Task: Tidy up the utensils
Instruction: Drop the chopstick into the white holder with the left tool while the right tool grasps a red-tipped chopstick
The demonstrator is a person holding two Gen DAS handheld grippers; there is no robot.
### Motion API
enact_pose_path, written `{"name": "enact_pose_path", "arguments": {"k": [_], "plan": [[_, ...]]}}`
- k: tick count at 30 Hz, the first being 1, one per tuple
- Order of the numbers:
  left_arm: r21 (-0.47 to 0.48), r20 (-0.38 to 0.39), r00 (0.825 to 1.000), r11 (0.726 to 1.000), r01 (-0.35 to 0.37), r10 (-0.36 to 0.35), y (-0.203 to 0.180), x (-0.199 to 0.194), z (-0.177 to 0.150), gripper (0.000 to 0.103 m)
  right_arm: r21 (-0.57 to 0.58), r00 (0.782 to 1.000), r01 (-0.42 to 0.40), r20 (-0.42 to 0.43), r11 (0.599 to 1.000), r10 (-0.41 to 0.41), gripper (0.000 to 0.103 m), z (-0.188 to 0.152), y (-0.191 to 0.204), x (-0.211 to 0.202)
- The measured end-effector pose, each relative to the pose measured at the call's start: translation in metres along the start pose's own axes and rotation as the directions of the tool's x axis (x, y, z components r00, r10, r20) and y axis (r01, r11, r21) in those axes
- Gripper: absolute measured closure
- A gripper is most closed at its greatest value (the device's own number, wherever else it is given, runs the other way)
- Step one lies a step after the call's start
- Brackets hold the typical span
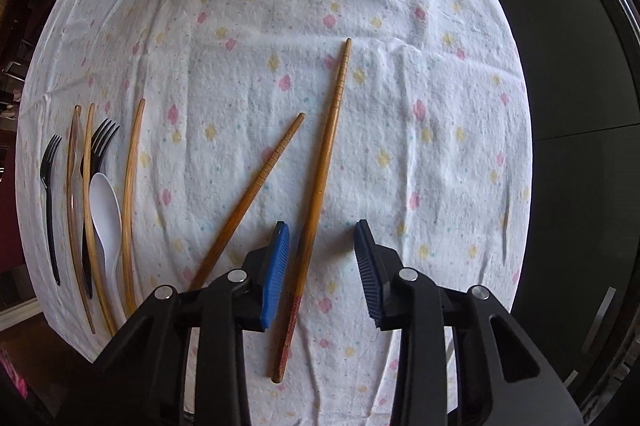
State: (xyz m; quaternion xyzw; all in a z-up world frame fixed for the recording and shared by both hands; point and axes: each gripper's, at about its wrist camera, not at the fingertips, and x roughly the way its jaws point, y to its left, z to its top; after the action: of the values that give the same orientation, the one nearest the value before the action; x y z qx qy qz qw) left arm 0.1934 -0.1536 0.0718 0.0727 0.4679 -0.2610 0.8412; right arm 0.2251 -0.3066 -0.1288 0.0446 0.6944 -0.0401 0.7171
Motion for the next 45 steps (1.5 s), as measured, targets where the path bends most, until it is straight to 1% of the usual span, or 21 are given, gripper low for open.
{"name": "enact_pose_path", "arguments": {"k": [1, 3, 5, 9, 11, 13, 15, 18, 20, 23, 25, 28, 31, 32, 33, 34, 36, 37, 42, 44, 45], "plan": [[0.004, 0.001, 1.0, 1.0, 0.006, -0.006, -0.005, 0.001, 0.006, 0.097, -0.015, 1.0, 0.017, 0.004, 1.0, -0.017, 0.072, 0.0, 0.005, 0.0], [0.017, 0.003, 1.0, 1.0, 0.018, -0.018, -0.013, 0.005, 0.017, 0.097, -0.039, 1.0, 0.026, 0.005, 0.999, -0.026, 0.084, -0.001, 0.017, 0.0], [0.027, 0.011, 1.0, 0.999, 0.019, -0.02, -0.021, 0.007, 0.029, 0.097, -0.04, 1.0, 0.016, -0.004, 0.999, -0.016, 0.091, -0.002, 0.023, 0.0], [0.037, 0.035, 0.999, 0.999, 0.037, -0.038, -0.034, 0.014, 0.053, 0.097, -0.033, 1.0, -0.016, -0.023, 0.999, 0.015, 0.093, -0.001, 0.024, 0.0], [0.04, 0.044, 0.998, 0.998, 0.048, -0.05, -0.039, 0.019, 0.063, 0.097, -0.027, 0.999, -0.042, -0.02, 0.999, 0.042, 0.094, 0.003, 0.014, 0.002], [0.046, 0.053, 0.997, 0.997, 0.057, -0.059, -0.045, 0.026, 0.074, 0.097, -0.024, 0.997, -0.073, 0.001, 0.997, 0.073, 0.095, 0.002, 0.003, 0.003], [0.042, 0.073, 0.995, 0.997, 0.067, -0.069, -0.048, 0.033, 0.085, 0.097, -0.019, 0.99, -0.133, 0.033, 0.991, 0.134, 0.095, -0.005, -0.006, 0.002], [0.041, 0.135, 0.987, 0.996, 0.082, -0.087, -0.052, 0.042, 0.103, 0.097, -0.011, 0.975, -0.203, 0.095, 0.979, 0.203, 0.095, -0.019, -0.022, -0.008], [0.04, 0.19, 0.977, 0.995, 0.092, -0.098, -0.055, 0.048, 0.114, 0.097, -0.006, 0.961, -0.241, 0.139, 0.971, 0.239, 0.095, -0.029, -0.031, -0.014], [0.035, 0.281, 0.953, 0.993, 0.11, -0.116, -0.059, 0.059, 0.128, 0.097, 0.009, 0.938, -0.297, 0.191, 0.955, 0.289, 0.095, -0.047, -0.042, -0.031], [0.031, 0.345, 0.931, 0.993, 0.114, -0.117, -0.06, 0.067, 0.133, 0.097, 0.02, 0.923, -0.324, 0.228, 0.946, 0.311, 0.095, -0.052, -0.051, -0.037], [0.021, 0.448, 0.891, 0.997, 0.077, -0.078, -0.06, 0.078, 0.136, 0.097, 0.032, 0.898, -0.365, 0.276, 0.931, 0.342, 0.095, -0.054, -0.066, -0.045], [0.006, 0.523, 0.85, 0.998, 0.063, -0.057, -0.057, 0.091, 0.134, 0.097, 0.034, 0.879, -0.388, 0.316, 0.921, 0.358, 0.095, -0.058, -0.069, -0.05], [0.001, 0.54, 0.841, 0.999, 0.052, -0.044, -0.057, 0.095, 0.132, 0.097, 0.033, 0.872, -0.395, 0.327, 0.918, 0.364, 0.095, -0.059, -0.071, -0.053], [0.003, 0.547, 0.836, 0.999, 0.05, -0.043, -0.056, 0.099, 0.132, 0.097, 0.03, 0.867, -0.398, 0.34, 0.917, 0.365, 0.095, -0.062, -0.073, -0.057], [0.005, 0.543, 0.839, 0.999, 0.047, -0.042, -0.057, 0.105, 0.132, 0.097, 0.029, 0.862, -0.4, 0.351, 0.916, 0.366, 0.095, -0.063, -0.074, -0.06], [0.009, 0.524, 0.851, 0.999, 0.038, -0.037, -0.058, 0.117, 0.13, 0.097, 0.027, 0.853, -0.407, 0.367, 0.913, 0.37, 0.095, -0.064, -0.078, -0.067], [0.009, 0.522, 0.852, 0.999, 0.042, -0.04, -0.058, 0.121, 0.129, 0.097, 0.026, 0.849, -0.41, 0.375, 0.912, 0.371, 0.095, -0.065, -0.08, -0.07], [0.03, 0.537, 0.843, 1.0, 0.005, -0.021, -0.062, 0.128, 0.118, 0.096, 0.022, 0.827, -0.429, 0.41, 0.903, 0.384, 0.095, -0.061, -0.083, -0.079], [0.032, 0.54, 0.841, 0.999, 0.006, -0.022, -0.061, 0.128, 0.113, 0.092, 0.023, 0.818, -0.435, 0.429, 0.9, 0.384, 0.095, -0.061, -0.088, -0.084], [0.029, 0.544, 0.838, 1.0, 0.008, -0.022, -0.061, 0.127, 0.111, 0.088, 0.021, 0.813, -0.438, 0.436, 0.899, 0.386, 0.095, -0.06, -0.089, -0.087]]}}
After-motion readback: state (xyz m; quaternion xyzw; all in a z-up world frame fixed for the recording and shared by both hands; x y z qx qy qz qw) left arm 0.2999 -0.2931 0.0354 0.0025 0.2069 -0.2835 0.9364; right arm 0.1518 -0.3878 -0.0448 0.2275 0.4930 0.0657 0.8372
